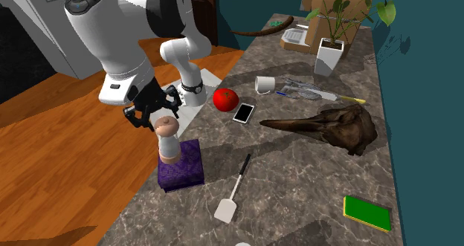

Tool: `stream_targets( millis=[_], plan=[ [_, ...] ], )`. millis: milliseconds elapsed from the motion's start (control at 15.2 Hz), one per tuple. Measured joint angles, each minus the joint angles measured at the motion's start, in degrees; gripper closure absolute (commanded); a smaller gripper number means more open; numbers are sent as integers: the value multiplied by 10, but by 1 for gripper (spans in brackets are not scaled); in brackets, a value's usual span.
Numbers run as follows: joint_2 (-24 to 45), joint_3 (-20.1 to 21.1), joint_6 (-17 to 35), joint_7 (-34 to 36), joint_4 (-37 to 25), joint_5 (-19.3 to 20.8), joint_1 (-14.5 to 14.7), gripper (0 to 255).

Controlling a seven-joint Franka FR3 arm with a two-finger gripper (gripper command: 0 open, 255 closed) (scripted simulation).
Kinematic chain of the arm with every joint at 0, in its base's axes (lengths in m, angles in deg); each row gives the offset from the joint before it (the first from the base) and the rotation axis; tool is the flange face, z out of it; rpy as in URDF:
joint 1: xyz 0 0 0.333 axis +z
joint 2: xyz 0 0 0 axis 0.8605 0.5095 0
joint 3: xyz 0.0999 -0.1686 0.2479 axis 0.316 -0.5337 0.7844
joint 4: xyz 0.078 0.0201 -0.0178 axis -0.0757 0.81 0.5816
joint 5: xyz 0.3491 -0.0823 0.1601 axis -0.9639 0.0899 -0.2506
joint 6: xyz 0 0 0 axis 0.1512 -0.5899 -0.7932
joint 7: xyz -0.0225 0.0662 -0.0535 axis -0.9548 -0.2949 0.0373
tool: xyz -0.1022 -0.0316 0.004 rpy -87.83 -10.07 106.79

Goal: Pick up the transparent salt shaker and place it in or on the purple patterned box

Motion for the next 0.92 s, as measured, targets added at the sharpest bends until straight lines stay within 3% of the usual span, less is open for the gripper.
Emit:
stream_targets(
  millis=[396,660,924],
  plan=[
    [0,0,0,0,0,0,0,0],
    [17,-4,-59,-2,-75,-5,-5,0],
    [21,-5,-77,-2,-96,-6,-7,0]
  ],
)
